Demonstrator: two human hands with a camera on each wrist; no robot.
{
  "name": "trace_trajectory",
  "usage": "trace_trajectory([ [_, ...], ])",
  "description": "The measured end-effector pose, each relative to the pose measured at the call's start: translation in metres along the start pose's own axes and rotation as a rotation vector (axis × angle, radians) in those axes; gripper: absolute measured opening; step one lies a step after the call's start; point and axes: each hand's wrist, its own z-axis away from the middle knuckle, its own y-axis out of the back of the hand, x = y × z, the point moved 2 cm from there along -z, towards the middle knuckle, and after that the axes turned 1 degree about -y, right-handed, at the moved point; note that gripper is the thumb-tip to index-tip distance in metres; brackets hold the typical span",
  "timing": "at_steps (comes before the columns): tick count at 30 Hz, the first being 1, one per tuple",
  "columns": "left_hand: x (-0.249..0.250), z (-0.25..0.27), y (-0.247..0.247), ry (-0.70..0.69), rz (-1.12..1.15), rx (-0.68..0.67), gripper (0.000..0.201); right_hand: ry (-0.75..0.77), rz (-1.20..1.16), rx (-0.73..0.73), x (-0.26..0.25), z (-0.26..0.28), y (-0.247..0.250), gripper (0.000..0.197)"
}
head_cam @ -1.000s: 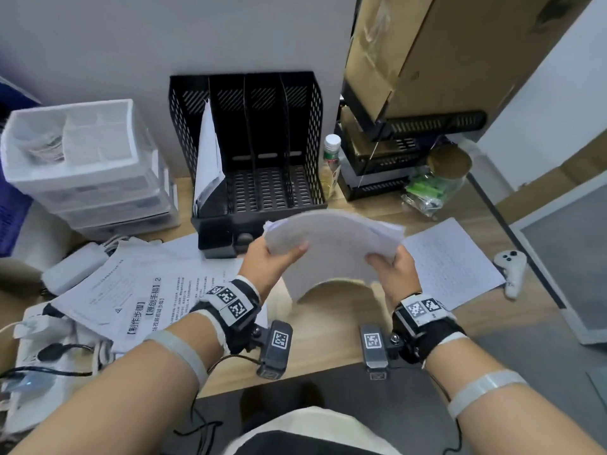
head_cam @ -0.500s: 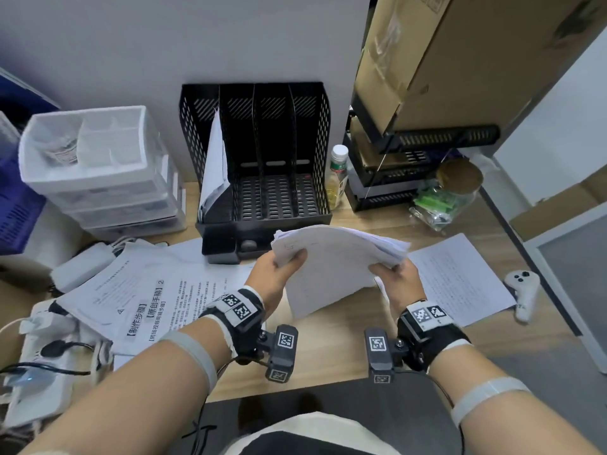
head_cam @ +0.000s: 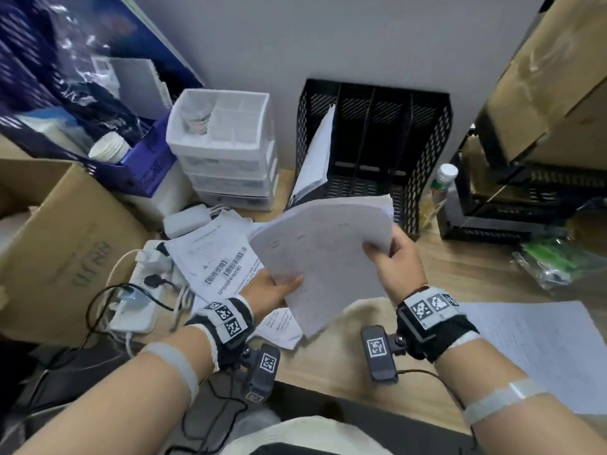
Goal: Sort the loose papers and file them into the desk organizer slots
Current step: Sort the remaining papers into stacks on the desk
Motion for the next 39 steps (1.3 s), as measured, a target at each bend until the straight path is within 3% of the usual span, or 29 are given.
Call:
trace_trajectory([
  [3, 0.001, 0.006, 0.046, -0.081, -0.144, 0.192, 0.03, 0.032, 0.188, -0.063, 0.003, -0.022, -0.041, 0.029],
  [5, 0.006, 0.009, 0.081, -0.113, -0.073, 0.374, 0.03, -0.017, 0.381, -0.009, 0.024, -0.028, -0.065, 0.042],
  [7, 0.01, 0.01, 0.118, -0.125, 0.011, 0.512, 0.037, -0.121, 0.58, -0.09, 0.054, -0.019, -0.087, 0.046],
  [10, 0.007, 0.005, 0.168, -0.128, 0.067, 0.662, 0.053, -0.279, 0.81, -0.617, 0.107, 0.014, -0.123, 0.056],
  [12, 0.0, -0.001, 0.191, -0.08, 0.151, 0.724, 0.079, -0.237, 1.048, -0.954, 0.135, 0.037, -0.139, 0.071],
  [14, -0.002, -0.009, 0.203, -0.049, 0.156, 0.73, 0.074, -0.166, 1.235, -1.082, 0.15, 0.054, -0.143, 0.081],
  [17, -0.001, -0.019, 0.209, 0.016, 0.226, 0.728, 0.077, -0.18, 1.29, -1.013, 0.151, 0.067, -0.124, 0.081],
  [20, -0.001, -0.03, 0.208, 0.099, 0.335, 0.667, 0.049, -0.242, 1.37, -0.884, 0.14, 0.078, -0.088, 0.068],
  [23, 0.002, -0.037, 0.2, 0.124, 0.366, 0.632, 0.037, -0.48, 1.424, -0.638, 0.139, 0.091, -0.041, 0.067],
  [25, 0.0, -0.041, 0.196, 0.098, 0.369, 0.616, 0.042, -0.686, 1.427, -0.421, 0.143, 0.095, -0.009, 0.067],
  [27, -0.012, -0.048, 0.197, 0.108, 0.379, 0.603, 0.064, -0.823, 1.397, -0.279, 0.143, 0.094, 0.005, 0.063],
  [29, -0.02, -0.052, 0.199, 0.11, 0.393, 0.583, 0.068, -0.752, 1.364, -0.228, 0.138, 0.088, -0.012, 0.063],
  [32, -0.01, -0.042, 0.193, 0.093, 0.415, 0.564, 0.042, -0.346, 1.225, -0.358, 0.123, 0.075, -0.082, 0.059],
  [34, -0.006, -0.038, 0.19, 0.096, 0.448, 0.554, 0.042, -0.16, 1.135, -0.587, 0.117, 0.072, -0.136, 0.064],
  [37, -0.002, -0.03, 0.193, 0.075, 0.472, 0.571, 0.029, -0.135, 1.212, -0.921, 0.119, 0.074, -0.187, 0.083],
  [39, 0.0, -0.025, 0.196, 0.071, 0.478, 0.578, 0.02, -0.206, 1.27, -0.964, 0.124, 0.077, -0.183, 0.086],
])
